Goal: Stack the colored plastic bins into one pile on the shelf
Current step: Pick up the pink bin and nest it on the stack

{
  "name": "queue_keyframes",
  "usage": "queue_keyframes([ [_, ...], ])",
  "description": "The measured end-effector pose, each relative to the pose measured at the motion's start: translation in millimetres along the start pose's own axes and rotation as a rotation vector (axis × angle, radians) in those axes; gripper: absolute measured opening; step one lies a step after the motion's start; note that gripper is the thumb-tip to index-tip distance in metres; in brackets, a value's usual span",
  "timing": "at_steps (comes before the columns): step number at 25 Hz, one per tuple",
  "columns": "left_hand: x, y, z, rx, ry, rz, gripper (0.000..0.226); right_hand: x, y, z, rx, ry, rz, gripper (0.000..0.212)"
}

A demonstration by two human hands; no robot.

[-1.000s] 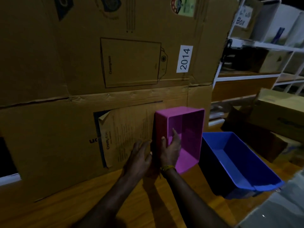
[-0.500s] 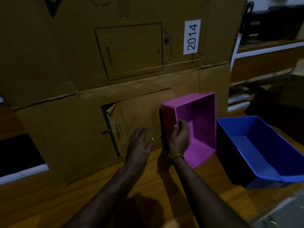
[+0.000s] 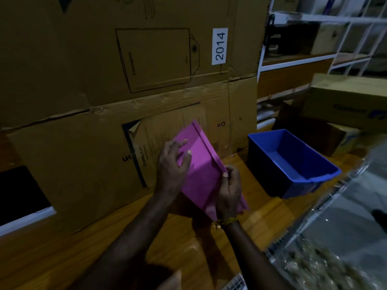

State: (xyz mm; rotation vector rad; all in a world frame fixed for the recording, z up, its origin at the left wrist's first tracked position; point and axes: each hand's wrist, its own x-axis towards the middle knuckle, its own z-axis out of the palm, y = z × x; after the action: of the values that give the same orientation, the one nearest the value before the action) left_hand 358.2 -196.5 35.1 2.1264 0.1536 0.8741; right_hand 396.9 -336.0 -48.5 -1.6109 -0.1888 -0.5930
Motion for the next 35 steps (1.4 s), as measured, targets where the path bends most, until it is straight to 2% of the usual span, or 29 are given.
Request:
queue_keyframes([
  [4, 1.4, -19.3, -37.3, 0.049, -0.042, -0.214, 0.047, -39.1, -19.9, -27.4, 0.060, -0.012, -0.012, 0.016],
  [7, -3.0, -36.4, -61.6, -0.080, -0.168, -0.386, 0.055, -57.0, -29.8, -39.0, -0.029, 0.036, 0.017, 0.023],
  [9, -14.2, -37.4, -72.4, -0.125, -0.185, -0.384, 0.050, -66.0, -40.3, -41.5, -0.129, 0.092, 0.073, 0.033],
  [12, -35.7, -31.0, -86.6, -0.129, -0.133, -0.384, 0.044, -77.6, -62.1, -42.9, -0.132, 0.117, 0.215, 0.043],
  [15, -54.6, -21.3, -102.1, -0.135, -0.040, -0.422, 0.038, -86.5, -76.8, -43.8, -0.089, 0.024, 0.327, 0.058],
  [18, -76.5, -11.6, -121.9, -0.152, 0.043, -0.400, 0.038, -96.3, -101.0, -44.1, 0.011, -0.116, 0.346, 0.066],
  [22, -105.8, 3.7, -144.0, -0.153, 0.162, -0.415, 0.043, -112.5, -128.4, -55.3, 0.083, -0.236, 0.379, 0.043],
  [25, -130.7, 14.3, -156.9, -0.138, 0.221, -0.440, 0.052, -128.2, -132.4, -68.0, 0.109, -0.255, 0.425, 0.049],
  [29, -177.3, 24.5, -168.8, -0.097, 0.240, -0.495, 0.059, -159.9, -129.9, -86.5, 0.141, -0.268, 0.485, 0.047],
  [35, -255.3, 8.0, -197.9, 0.057, 0.234, -0.535, 0.040, -223.8, -124.5, -96.4, 0.232, -0.273, 0.541, 0.035],
])
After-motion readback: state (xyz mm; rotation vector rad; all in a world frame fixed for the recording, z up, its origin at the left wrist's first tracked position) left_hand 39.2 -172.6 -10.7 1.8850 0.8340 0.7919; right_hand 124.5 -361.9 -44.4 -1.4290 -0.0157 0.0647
